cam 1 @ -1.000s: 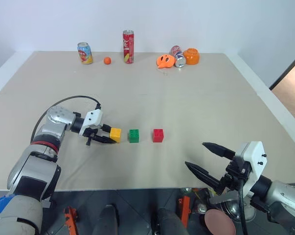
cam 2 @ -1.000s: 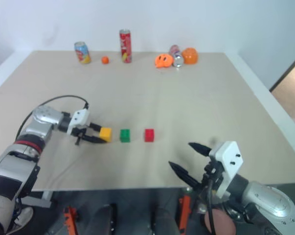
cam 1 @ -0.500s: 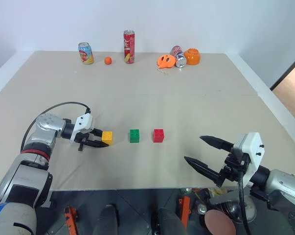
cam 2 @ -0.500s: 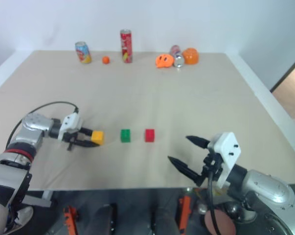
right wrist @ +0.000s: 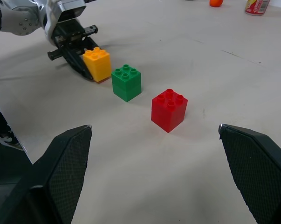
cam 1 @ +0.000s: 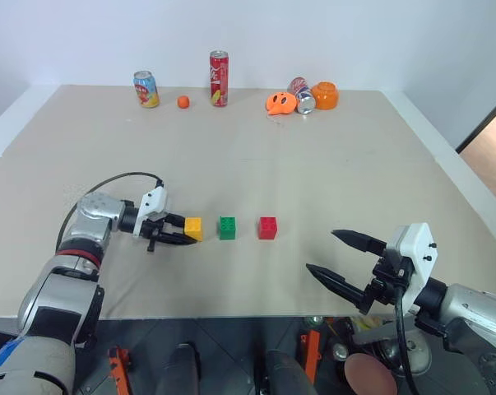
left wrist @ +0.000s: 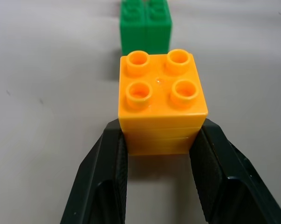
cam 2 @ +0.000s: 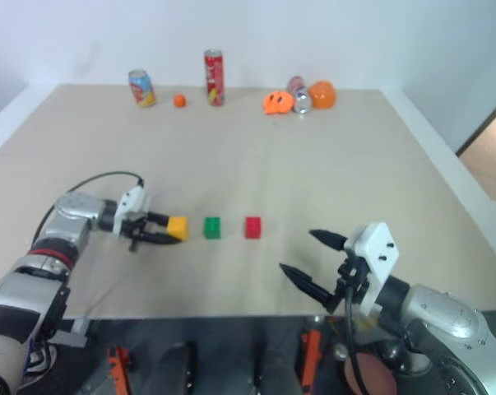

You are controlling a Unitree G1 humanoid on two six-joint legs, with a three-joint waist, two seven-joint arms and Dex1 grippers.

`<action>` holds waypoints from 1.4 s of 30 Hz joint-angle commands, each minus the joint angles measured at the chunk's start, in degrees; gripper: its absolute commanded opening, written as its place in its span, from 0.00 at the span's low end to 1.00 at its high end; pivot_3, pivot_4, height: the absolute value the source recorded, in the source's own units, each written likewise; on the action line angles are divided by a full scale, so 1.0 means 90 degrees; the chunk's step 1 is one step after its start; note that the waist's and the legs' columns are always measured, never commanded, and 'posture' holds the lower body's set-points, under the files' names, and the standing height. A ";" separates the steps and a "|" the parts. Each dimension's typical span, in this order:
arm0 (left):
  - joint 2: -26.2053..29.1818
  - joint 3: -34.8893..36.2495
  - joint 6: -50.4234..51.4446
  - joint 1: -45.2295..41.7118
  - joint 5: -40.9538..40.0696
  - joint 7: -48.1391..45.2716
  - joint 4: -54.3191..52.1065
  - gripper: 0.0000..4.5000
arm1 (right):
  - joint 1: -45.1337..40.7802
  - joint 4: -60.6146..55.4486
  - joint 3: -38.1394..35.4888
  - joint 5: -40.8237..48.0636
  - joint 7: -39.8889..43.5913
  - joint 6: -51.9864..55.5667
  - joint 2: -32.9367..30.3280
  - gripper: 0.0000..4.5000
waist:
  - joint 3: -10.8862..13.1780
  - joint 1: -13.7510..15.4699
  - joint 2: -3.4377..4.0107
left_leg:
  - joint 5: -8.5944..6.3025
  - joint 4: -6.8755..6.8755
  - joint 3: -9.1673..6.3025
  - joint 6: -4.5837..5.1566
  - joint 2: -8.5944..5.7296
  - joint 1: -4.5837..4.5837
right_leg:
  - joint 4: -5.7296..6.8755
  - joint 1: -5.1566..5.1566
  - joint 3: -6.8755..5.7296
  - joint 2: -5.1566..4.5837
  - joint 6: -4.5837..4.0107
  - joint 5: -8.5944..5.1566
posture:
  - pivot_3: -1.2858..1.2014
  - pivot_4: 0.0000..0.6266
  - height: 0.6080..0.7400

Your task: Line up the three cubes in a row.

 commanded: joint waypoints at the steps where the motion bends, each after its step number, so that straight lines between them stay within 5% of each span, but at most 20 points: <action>1: 0.0082 0.0253 -0.0030 -0.0201 0.0145 -0.0040 0.0100 0.29 | -0.0005 -0.0202 -0.0112 0.0038 -0.0013 -0.0091 -0.0045 1.00 | 0.0000 -0.0001 0.0000 | 0.0000 0.0000 0.0000 0.0000 0.0001 0.0001 | 0.0000 0.0000 0.0000 0.0001 0.0000 0.0000 | 0.52 0.24 1.00; 23: 0.0234 0.0528 -0.0294 -0.0065 0.0795 -0.0007 0.0315 0.29 | -0.0153 -0.0131 -0.0160 0.0130 0.0053 -0.0022 -0.0180 1.00 | 0.0000 -0.0001 0.0000 | 0.0001 0.0000 -0.0001 0.0002 0.0002 0.0000 | 0.0001 0.0000 0.0000 0.0002 0.0000 0.0002 | 0.52 0.24 1.00; 24: 0.0214 0.0521 -0.0320 -0.0059 0.0825 0.0014 0.0317 0.52 | -0.0153 -0.0132 -0.0170 0.0136 0.0056 -0.0020 -0.0190 1.00 | 0.0000 -0.0001 0.0000 | 0.0001 0.0000 0.0000 0.0002 0.0002 0.0000 | 0.0001 0.0000 0.0000 0.0002 0.0000 0.0002 | 0.52 0.24 1.00; 31: 0.0117 0.0599 -0.0280 -0.0101 0.0865 0.0094 0.0316 0.99 | -0.0182 -0.0136 -0.0195 0.0179 0.0025 0.0007 -0.0226 1.00 | -0.0003 0.0008 0.0002 | 0.0004 0.0000 -0.0001 0.0006 0.0001 0.0008 | 0.0001 0.0007 -0.0005 -0.0002 -0.0014 0.0015 | 0.52 0.24 1.00; 42: 0.0730 0.0717 -0.0179 -0.0282 0.1041 0.0141 0.0329 0.99 | -0.0531 0.0090 -0.0040 0.0244 0.0218 0.0011 -0.0320 1.00 | -0.0003 0.0004 0.0002 | 0.0009 0.0000 -0.0003 0.0014 0.0004 0.0012 | 0.0001 0.0000 -0.0005 0.0000 -0.0027 0.0043 | 0.52 0.24 1.00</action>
